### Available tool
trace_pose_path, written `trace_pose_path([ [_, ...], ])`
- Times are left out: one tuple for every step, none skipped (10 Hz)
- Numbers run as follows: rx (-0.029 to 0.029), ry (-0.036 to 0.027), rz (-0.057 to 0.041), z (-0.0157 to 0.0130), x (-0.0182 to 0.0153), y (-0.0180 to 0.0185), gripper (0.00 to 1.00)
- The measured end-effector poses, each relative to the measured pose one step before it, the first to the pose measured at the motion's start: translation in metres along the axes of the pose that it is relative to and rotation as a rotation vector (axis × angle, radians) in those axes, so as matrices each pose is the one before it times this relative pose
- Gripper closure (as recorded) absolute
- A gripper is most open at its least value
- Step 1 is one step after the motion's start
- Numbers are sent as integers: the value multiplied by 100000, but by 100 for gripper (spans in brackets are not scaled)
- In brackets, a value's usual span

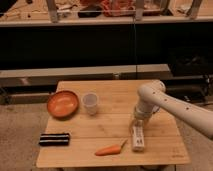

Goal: Stand the bottle upright

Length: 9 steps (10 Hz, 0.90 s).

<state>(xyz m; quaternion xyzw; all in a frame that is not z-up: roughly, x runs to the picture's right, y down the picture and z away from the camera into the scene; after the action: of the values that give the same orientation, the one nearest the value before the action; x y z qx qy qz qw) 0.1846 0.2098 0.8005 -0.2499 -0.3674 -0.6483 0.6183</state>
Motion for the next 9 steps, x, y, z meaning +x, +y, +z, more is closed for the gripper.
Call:
trace_pose_path([
  [-1707, -2801, -9541, -723, -247, -344, 44],
  [-4034, -3442, -11552, -687, -394, -338, 44],
  [-7961, -3894, -14101, -647, -487, -463, 43],
  [-6081, -1403, -7103, -382, -322, -134, 40],
  [-5008, 929, -5633, -114, -406, -108, 38],
  [-3587, 3877, -1524, -262, -618, 205, 38],
  [-1532, 4696, 882, -309, -358, 143, 38],
  [-1839, 1505, 1116, 8, -484, 382, 38],
  [-1249, 424, 1599, 22, 2, 90, 36],
])
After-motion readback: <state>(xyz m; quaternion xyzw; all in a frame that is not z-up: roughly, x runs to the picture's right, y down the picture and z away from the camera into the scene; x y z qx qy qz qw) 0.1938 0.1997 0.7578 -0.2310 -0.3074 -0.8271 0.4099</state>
